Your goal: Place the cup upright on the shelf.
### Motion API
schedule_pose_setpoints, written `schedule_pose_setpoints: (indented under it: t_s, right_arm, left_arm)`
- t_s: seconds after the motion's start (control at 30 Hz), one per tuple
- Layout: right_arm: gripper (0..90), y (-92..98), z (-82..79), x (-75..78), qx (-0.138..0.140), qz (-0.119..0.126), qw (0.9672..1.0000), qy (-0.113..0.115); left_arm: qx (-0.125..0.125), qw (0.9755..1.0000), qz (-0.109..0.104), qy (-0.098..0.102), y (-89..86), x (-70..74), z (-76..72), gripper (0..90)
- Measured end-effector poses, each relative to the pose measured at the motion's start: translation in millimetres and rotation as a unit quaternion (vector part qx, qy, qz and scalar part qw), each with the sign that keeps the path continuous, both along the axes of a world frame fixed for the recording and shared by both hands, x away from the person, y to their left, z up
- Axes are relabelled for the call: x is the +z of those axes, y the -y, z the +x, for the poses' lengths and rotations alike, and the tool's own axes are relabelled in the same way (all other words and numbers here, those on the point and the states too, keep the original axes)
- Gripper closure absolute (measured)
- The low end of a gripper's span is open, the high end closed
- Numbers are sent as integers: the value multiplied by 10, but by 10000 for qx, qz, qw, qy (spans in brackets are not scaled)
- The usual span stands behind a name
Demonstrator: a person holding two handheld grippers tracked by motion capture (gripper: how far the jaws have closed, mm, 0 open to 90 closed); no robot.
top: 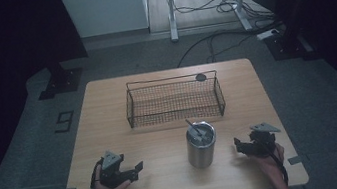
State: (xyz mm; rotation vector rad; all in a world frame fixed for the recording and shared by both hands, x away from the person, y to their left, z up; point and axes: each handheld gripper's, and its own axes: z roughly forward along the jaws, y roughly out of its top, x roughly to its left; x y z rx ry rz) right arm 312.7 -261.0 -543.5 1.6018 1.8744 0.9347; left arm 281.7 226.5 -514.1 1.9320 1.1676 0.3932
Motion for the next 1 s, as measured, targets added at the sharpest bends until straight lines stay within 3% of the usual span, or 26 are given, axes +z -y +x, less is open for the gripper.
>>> schedule_pose_setpoints:
  t_s: [0.37, 0.8, 1.0]
  right_arm:
    - [76, 29, -124, 180, 105, 322, 9991, 247]
    - [74, -55, -267, 420, 344, 406, 9970, 554]
    - [75, -135, -353, 567, 569, 617, 9940, 708]
  left_arm:
    - [-70, 10000, 12, 11, 25, 13, -8, 152]
    - [-44, 10000, -22, 8, 5, 31, -11, 151]
    - [-46, 10000, -34, 8, 3, 34, -9, 151]
